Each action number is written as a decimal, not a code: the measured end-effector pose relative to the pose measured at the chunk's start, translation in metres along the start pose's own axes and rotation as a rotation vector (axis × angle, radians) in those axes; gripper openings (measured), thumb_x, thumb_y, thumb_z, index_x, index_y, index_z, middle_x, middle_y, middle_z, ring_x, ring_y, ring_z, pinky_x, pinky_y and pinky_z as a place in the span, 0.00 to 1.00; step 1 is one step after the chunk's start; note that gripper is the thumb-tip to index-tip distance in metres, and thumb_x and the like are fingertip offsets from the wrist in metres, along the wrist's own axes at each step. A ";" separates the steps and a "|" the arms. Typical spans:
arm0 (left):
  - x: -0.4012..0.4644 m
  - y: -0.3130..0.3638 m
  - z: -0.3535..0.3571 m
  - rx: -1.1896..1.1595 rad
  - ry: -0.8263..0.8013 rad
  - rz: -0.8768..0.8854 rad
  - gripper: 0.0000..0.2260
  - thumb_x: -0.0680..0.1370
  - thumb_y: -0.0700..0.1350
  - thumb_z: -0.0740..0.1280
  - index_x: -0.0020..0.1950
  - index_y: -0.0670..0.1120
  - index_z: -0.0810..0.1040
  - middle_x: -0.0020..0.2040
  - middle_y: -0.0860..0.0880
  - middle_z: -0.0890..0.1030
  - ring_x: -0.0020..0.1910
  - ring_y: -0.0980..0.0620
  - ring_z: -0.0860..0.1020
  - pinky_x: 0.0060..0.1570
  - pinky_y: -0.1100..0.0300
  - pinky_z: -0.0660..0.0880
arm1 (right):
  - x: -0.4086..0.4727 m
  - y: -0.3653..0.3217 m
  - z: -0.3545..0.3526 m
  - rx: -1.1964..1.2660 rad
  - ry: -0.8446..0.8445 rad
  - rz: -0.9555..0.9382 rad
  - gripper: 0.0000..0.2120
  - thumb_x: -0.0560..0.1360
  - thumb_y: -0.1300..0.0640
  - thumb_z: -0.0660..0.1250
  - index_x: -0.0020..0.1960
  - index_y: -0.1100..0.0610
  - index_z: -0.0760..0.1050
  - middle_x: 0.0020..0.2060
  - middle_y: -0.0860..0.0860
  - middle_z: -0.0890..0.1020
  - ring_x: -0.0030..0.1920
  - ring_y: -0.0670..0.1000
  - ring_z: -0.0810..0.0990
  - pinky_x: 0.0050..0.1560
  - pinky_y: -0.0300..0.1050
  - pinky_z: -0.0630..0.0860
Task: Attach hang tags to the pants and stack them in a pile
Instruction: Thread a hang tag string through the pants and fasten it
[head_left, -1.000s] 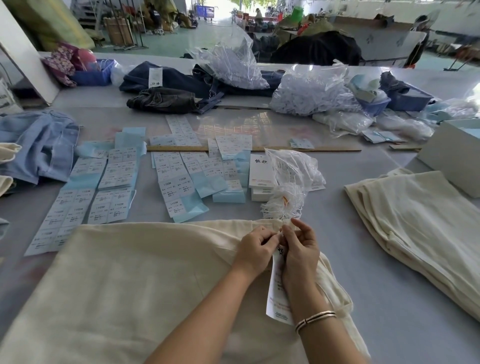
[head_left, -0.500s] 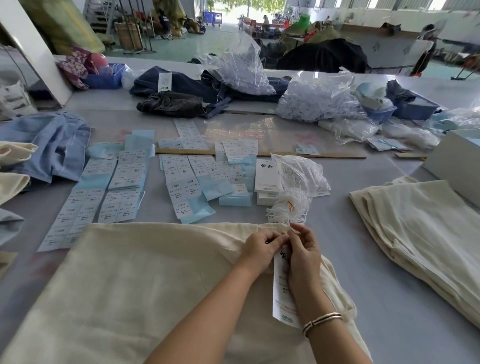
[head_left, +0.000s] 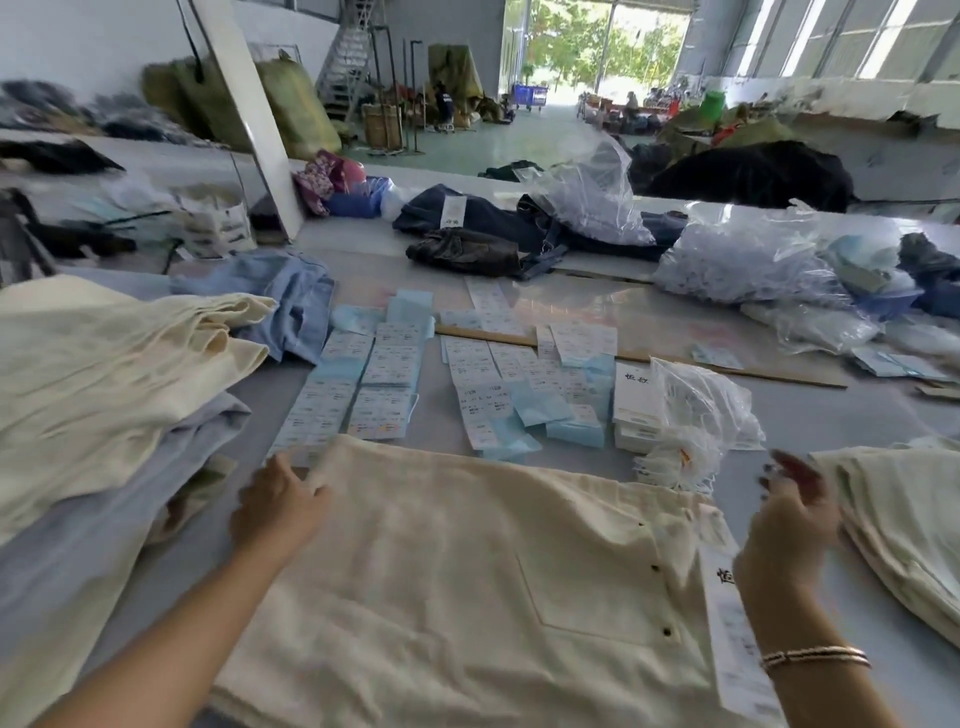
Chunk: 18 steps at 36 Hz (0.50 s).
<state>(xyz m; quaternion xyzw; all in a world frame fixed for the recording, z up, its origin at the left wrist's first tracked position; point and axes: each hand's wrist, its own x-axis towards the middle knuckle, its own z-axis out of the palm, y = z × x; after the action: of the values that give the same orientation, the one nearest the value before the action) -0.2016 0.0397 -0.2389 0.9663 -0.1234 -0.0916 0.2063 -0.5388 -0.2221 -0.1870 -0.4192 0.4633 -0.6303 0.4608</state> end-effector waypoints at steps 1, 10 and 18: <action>0.004 -0.011 -0.004 0.026 -0.082 -0.022 0.30 0.77 0.55 0.64 0.73 0.41 0.61 0.71 0.38 0.67 0.69 0.38 0.68 0.65 0.48 0.68 | -0.015 -0.003 0.012 -0.043 -0.111 -0.028 0.17 0.75 0.66 0.57 0.42 0.46 0.77 0.39 0.46 0.78 0.37 0.40 0.74 0.39 0.33 0.68; -0.012 -0.006 -0.032 -0.286 -0.365 0.076 0.25 0.72 0.44 0.74 0.66 0.39 0.72 0.61 0.43 0.77 0.53 0.48 0.76 0.44 0.60 0.73 | -0.167 0.007 0.090 -0.648 -1.241 -0.523 0.20 0.74 0.69 0.62 0.60 0.50 0.75 0.62 0.47 0.71 0.45 0.46 0.77 0.48 0.36 0.74; -0.060 0.063 -0.116 -0.295 -0.443 0.552 0.20 0.71 0.49 0.74 0.59 0.49 0.71 0.52 0.53 0.78 0.50 0.55 0.77 0.49 0.58 0.75 | -0.201 -0.006 0.122 -0.705 -1.295 -0.861 0.58 0.69 0.57 0.73 0.70 0.33 0.27 0.76 0.43 0.35 0.51 0.60 0.79 0.46 0.55 0.79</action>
<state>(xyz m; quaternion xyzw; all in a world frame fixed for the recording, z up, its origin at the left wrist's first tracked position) -0.2448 0.0439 -0.1004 0.8133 -0.4062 -0.2562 0.3285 -0.3788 -0.0504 -0.1748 -0.9554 0.0778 -0.2053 0.1977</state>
